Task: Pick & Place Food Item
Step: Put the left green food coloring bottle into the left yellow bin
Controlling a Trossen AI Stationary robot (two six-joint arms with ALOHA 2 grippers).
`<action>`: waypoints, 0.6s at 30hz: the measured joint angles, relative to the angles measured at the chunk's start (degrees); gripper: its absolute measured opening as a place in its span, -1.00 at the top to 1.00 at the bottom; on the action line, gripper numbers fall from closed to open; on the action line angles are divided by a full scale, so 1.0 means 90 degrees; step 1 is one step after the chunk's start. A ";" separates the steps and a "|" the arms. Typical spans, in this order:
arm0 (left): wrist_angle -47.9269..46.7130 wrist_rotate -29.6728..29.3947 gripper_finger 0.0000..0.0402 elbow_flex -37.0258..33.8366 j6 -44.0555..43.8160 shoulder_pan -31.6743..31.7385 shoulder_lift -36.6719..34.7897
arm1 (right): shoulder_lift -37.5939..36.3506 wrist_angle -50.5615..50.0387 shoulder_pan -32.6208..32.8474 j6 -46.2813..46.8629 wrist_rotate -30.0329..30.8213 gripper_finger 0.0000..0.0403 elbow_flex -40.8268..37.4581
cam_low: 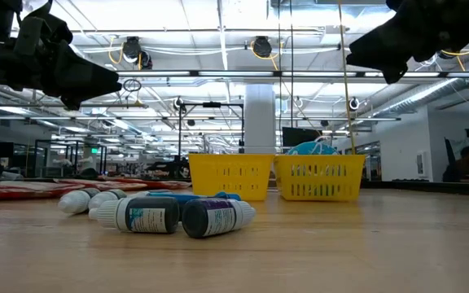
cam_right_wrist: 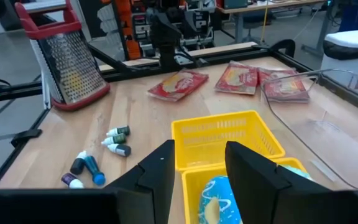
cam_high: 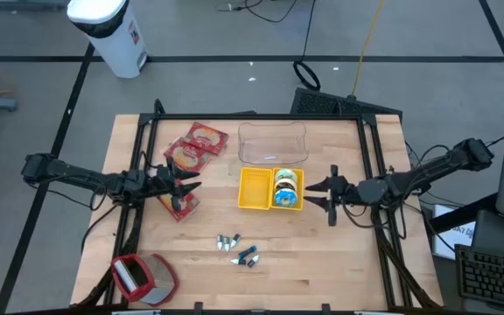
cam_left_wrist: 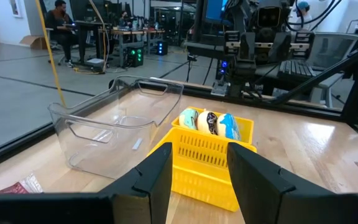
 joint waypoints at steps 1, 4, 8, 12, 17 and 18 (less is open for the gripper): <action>0.0000 0.0000 0.24 -0.0001 0.0000 -0.0002 0.0001 | -0.0002 0.0001 0.0000 -0.0002 0.0000 0.36 0.0000; 0.0005 0.0000 0.24 0.0000 -0.0008 -0.0002 0.0000 | 0.0005 -0.0009 0.0000 -0.0007 -0.0002 0.36 -0.0002; 0.0235 0.0000 0.24 -0.0002 -0.0249 0.0000 0.0000 | 0.0013 -0.0007 0.0000 -0.0062 -0.0002 0.36 -0.0002; 0.0397 0.0004 0.24 -0.0002 -0.0683 -0.0004 0.0001 | -0.0256 -0.0263 -0.0002 -0.0460 -0.0446 0.36 -0.0002; 0.0548 0.0011 0.24 -0.0002 -0.1204 -0.0003 0.0002 | -0.0971 -0.1031 0.0000 -0.0774 -0.0816 0.37 -0.0010; 0.0540 0.0065 0.24 -0.0002 -0.1354 -0.0002 0.0000 | -0.1099 -0.1095 -0.0001 -0.0873 -0.0794 0.37 -0.0047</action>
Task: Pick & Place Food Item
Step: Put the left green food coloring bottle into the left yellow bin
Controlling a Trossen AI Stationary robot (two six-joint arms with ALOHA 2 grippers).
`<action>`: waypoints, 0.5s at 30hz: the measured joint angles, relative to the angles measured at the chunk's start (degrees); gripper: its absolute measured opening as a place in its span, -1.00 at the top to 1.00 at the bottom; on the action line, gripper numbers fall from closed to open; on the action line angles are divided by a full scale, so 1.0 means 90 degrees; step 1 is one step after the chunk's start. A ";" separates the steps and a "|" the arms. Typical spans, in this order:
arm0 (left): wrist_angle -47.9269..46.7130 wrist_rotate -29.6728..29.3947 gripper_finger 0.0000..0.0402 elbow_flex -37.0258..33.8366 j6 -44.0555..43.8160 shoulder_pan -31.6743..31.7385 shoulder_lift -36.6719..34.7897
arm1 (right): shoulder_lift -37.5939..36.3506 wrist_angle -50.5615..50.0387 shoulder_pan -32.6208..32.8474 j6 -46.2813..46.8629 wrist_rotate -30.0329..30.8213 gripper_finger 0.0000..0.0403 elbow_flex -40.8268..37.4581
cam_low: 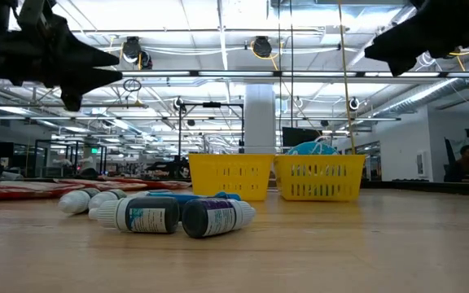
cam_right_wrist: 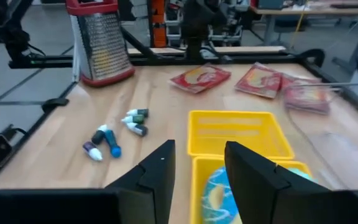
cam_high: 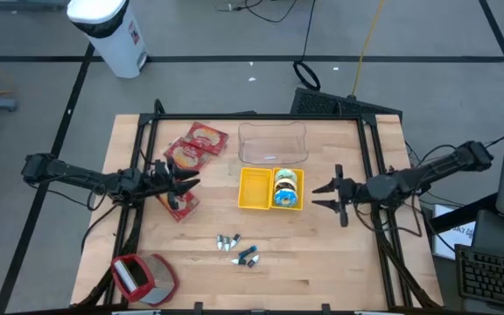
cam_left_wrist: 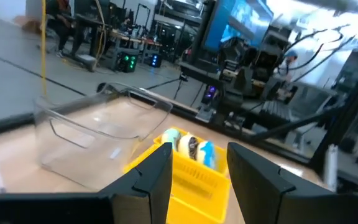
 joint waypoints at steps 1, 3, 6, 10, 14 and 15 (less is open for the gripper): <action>-0.0003 0.0128 0.24 0.0000 -0.0171 0.0000 0.0000 | -0.0125 -0.0021 -0.0004 -0.0122 0.0005 0.38 -0.0071; -0.0003 0.0469 0.24 0.0000 -0.0390 -0.0002 0.0002 | -0.0395 -0.0018 -0.0022 -0.0315 0.0007 0.39 -0.0267; 0.0055 0.0709 0.24 0.0001 -0.0657 -0.0114 0.0130 | -0.0857 -0.0007 -0.0088 -0.0458 0.0005 0.41 -0.0582; 0.0052 0.0601 0.24 0.0422 -0.0408 -0.0606 0.0752 | -0.1505 0.0276 -0.0177 -0.0664 0.0005 0.41 -0.0991; -0.0588 0.0432 0.24 0.1615 0.0069 -0.1214 0.2005 | -0.1920 0.0595 -0.0231 -0.0913 0.0007 0.41 -0.1274; -0.0944 0.0433 0.24 0.1991 0.0070 -0.1340 0.2366 | -0.1971 0.0707 -0.0244 -0.0993 0.0007 0.41 -0.1339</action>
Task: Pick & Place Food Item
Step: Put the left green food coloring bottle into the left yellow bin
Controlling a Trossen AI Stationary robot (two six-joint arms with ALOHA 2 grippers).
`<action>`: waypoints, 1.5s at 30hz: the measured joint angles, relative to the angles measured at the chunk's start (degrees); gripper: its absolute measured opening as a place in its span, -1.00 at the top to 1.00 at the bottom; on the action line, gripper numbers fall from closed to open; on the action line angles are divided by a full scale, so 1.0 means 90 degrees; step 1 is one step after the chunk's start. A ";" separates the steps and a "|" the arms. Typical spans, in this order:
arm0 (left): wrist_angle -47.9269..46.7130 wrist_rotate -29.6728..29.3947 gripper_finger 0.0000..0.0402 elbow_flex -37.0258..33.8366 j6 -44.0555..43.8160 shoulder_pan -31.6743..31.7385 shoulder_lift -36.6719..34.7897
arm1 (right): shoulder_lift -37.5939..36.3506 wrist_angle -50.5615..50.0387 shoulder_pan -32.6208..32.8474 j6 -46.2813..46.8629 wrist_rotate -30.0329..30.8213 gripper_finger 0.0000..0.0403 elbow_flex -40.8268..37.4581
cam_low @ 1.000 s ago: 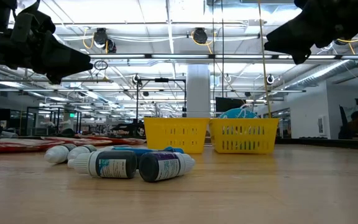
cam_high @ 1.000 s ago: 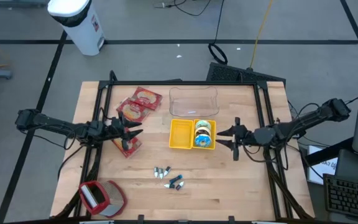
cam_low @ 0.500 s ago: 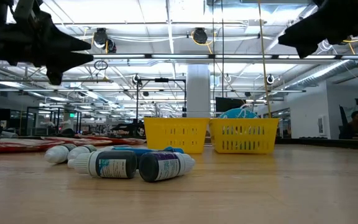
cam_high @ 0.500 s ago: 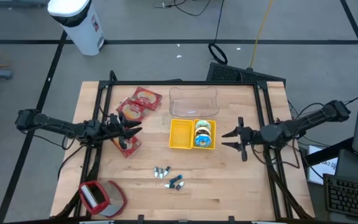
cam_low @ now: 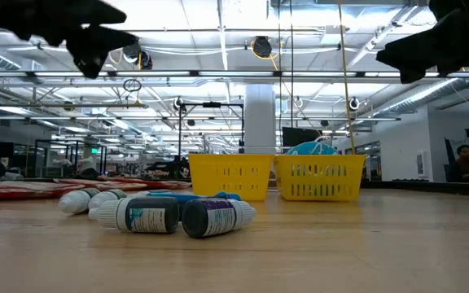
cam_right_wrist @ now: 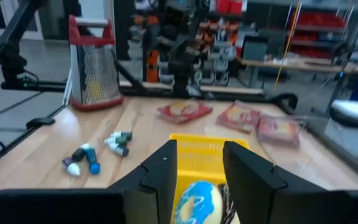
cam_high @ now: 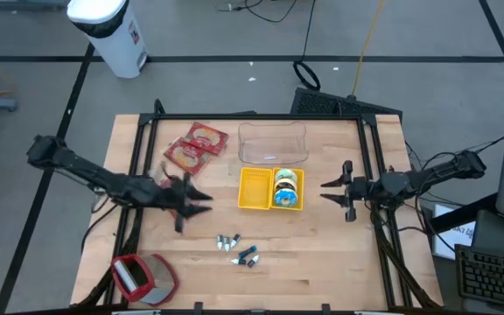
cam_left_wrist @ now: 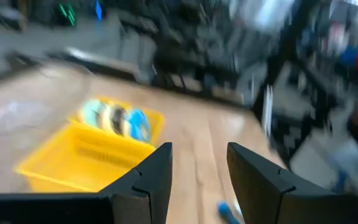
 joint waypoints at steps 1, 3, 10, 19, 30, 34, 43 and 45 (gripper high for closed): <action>-0.0432 -0.0001 0.24 0.0390 -0.0098 -0.0115 0.0371 | -0.0034 0.0051 -0.0017 -0.0063 0.0000 0.41 -0.0044; -0.1359 -0.0002 0.24 0.1188 -0.0532 -0.0320 0.1150 | -0.0050 0.0164 -0.0050 -0.0182 0.0001 0.42 -0.0088; -0.3996 0.0323 0.24 0.3204 -0.2132 -0.0970 0.3762 | -0.0046 0.0290 -0.0185 -0.0392 -0.0006 0.42 -0.0125; -0.5007 0.0419 0.24 0.4244 -0.3715 -0.1035 0.5414 | -0.0046 0.0290 -0.0222 -0.0657 -0.0022 0.44 -0.0125; -0.5916 0.0553 0.24 0.4296 -0.5479 -0.1079 0.5488 | -0.0044 0.0235 -0.0219 -0.0277 -0.0032 0.46 -0.0125; -0.5843 0.0517 0.24 0.4296 -0.6191 -0.1042 0.5488 | -0.0044 0.0188 -0.0219 -0.0229 -0.0032 0.47 -0.0125; -0.5587 0.0816 0.24 0.4299 -0.6764 -0.0960 0.5765 | -0.0044 0.0140 -0.0217 0.0037 -0.0036 0.49 -0.0125; -0.5574 0.0989 0.24 0.4305 -0.6767 -0.0950 0.5941 | -0.0043 0.0139 -0.0217 0.0062 -0.0043 0.49 -0.0125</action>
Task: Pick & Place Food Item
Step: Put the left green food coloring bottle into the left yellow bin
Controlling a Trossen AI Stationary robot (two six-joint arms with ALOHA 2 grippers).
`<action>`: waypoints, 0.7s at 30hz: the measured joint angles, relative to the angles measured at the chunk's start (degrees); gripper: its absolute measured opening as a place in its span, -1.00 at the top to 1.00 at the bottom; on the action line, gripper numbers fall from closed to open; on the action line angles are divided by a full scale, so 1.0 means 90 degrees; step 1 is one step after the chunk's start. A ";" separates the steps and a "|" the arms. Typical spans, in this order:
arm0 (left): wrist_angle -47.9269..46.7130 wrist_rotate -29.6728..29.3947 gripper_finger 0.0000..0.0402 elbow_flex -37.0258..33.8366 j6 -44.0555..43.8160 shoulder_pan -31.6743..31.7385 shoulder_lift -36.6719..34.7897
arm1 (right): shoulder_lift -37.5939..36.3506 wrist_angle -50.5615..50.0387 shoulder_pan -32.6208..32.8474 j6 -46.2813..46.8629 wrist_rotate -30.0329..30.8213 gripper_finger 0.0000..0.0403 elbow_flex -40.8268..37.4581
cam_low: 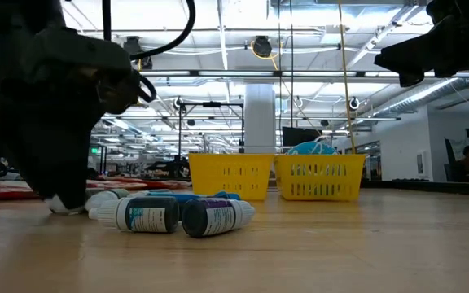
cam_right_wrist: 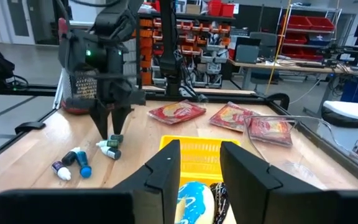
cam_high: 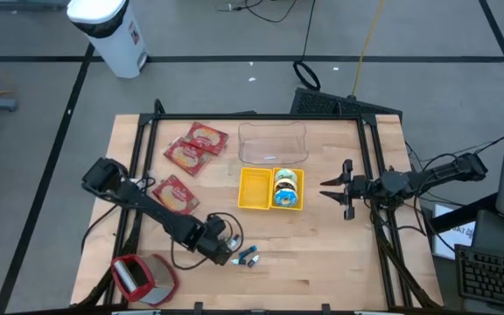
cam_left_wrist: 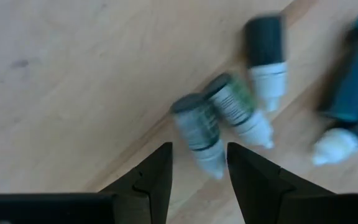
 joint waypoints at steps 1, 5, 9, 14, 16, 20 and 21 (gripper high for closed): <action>0.0017 0.0052 0.24 0.0011 -0.0003 0.0000 0.0067 | 0.0001 0.0002 0.0000 0.0000 0.0001 0.49 0.0000; 0.0002 0.0052 0.24 0.0023 -0.0097 0.0000 0.0264 | 0.0017 0.0008 0.0000 0.0002 -0.0001 0.49 0.0000; 0.0006 -0.0164 0.24 0.0016 0.0101 -0.0015 0.0273 | 0.0028 0.0005 0.0000 0.0002 0.0001 0.50 0.0000; 0.0000 -0.0195 0.27 0.0012 0.0555 -0.0015 0.0283 | 0.0044 -0.0031 0.0000 0.0003 0.0001 0.51 0.0000; -0.0020 -0.0209 0.34 0.0009 0.0619 -0.0013 0.0285 | 0.0058 -0.0052 0.0000 0.0002 0.0003 0.51 0.0000; -0.0060 -0.0230 0.60 -0.0001 0.0705 -0.0007 0.0290 | 0.0111 -0.0056 0.0000 -0.0015 0.0005 0.52 0.0000; -0.0064 -0.0240 0.67 -0.0001 0.0713 -0.0007 0.0290 | 0.0128 -0.0054 0.0000 -0.0026 0.0006 0.52 0.0000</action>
